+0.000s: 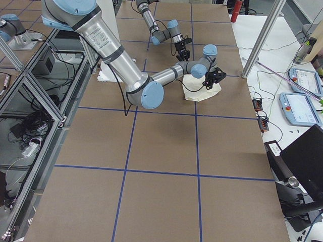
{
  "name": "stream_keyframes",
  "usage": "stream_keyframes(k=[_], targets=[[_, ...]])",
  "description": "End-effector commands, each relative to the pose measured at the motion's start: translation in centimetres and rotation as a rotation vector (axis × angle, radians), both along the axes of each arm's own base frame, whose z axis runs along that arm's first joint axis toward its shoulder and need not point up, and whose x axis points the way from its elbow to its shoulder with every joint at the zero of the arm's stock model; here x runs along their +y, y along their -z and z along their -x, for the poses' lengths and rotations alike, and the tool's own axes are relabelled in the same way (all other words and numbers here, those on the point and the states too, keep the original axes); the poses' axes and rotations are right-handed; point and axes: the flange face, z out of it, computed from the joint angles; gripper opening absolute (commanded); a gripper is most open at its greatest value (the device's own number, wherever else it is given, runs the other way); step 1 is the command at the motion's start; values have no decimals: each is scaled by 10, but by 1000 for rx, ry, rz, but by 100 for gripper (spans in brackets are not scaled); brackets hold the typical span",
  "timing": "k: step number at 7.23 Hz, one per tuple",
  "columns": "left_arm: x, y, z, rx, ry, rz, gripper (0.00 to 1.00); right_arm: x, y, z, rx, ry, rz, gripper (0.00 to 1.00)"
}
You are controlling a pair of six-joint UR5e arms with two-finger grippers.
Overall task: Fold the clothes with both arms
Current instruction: 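Press and tuck the bundle's side edge with the left gripper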
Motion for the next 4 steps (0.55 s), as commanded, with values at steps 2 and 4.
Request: stream_keyframes(k=[2, 4], targets=[[-1, -2, -1, -4, -1, 3, 7, -1, -2, -1, 3, 1, 0, 0], [1, -8, 3, 2, -6, 2, 0, 0, -7, 0, 8, 4, 4, 0]])
